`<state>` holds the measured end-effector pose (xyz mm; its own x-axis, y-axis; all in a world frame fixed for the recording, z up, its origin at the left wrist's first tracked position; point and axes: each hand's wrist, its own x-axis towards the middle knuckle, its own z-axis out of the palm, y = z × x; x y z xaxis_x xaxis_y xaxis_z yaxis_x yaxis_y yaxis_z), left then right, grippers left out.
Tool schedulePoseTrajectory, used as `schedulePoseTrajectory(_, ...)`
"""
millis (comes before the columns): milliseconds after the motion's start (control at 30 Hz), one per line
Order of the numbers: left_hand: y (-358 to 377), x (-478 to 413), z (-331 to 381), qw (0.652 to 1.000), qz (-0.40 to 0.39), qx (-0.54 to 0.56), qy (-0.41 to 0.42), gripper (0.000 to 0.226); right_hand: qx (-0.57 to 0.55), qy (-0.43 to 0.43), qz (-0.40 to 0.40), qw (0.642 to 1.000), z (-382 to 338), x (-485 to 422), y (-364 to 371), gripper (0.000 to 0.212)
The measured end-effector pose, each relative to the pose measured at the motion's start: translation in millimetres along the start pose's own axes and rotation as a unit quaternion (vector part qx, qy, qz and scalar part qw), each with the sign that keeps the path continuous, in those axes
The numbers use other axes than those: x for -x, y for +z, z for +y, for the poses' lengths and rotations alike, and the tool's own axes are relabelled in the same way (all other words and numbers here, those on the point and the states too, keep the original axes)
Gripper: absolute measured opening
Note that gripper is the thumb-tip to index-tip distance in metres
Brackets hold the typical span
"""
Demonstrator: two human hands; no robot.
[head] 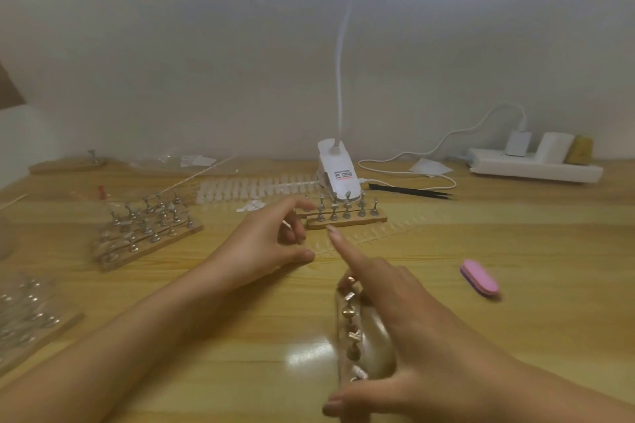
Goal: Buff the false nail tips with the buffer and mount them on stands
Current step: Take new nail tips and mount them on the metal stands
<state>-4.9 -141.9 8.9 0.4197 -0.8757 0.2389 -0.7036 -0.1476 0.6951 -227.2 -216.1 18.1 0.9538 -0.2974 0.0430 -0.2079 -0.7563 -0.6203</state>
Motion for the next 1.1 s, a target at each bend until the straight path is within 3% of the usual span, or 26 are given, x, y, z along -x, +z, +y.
schedulePoseTrajectory(133,-2.0,5.0,-4.9,1.0,0.023,-0.001,0.01,0.052,0.069,-0.074,-0.048,0.994,-11.5,3.3,9.1,0.119)
schedulePoseTrajectory(300,-6.8,9.7,-8.0,0.999,0.031,-0.026,0.005,0.043,-0.04,-0.035,-0.036,0.998,-10.0,-27.7,14.9,0.088)
schedulePoseTrajectory(400,-9.9,9.1,-8.6,0.999,0.026,-0.02,-0.009,0.043,-0.085,-0.048,-0.041,0.994,9.7,-2.5,-13.4,0.105)
schedulePoseTrajectory(567,-7.4,7.4,-3.9,0.999,0.033,0.012,0.006,0.047,-0.019,-0.06,0.052,0.997,46.0,8.3,-38.8,0.093)
schedulePoseTrajectory(700,-3.1,8.3,0.8,0.998,0.044,0.028,0.028,0.043,-0.035,-0.067,0.013,0.997,61.7,7.5,-57.2,0.095)
schedulePoseTrajectory(767,-1.9,7.4,2.1,0.998,0.048,0.033,0.029,0.041,-0.034,-0.085,0.068,0.993,66.7,5.6,-69.6,0.081)
schedulePoseTrajectory(833,-1.2,6.8,2.6,0.998,0.054,0.038,0.025,0.039,-0.009,-0.101,0.185,0.978,78.8,2.4,-81.8,0.063)
schedulePoseTrajectory(900,-0.3,6.8,2.6,0.997,0.057,0.043,0.029,0.037,0.018,-0.055,0.232,0.971,88.2,-4.0,-88.9,0.064)
schedulePoseTrajectory(1000,1.5,8.0,3.2,0.996,0.06,0.046,0.042,0.035,-0.034,0.048,0.179,0.982,102.0,-15.2,-89.1,0.081)
schedulePoseTrajectory(1100,2.7,10.0,4.0,0.995,0.069,0.054,0.053,0.033,-0.13,0.068,0.174,0.974,106.8,-21.5,-88.3,0.074)
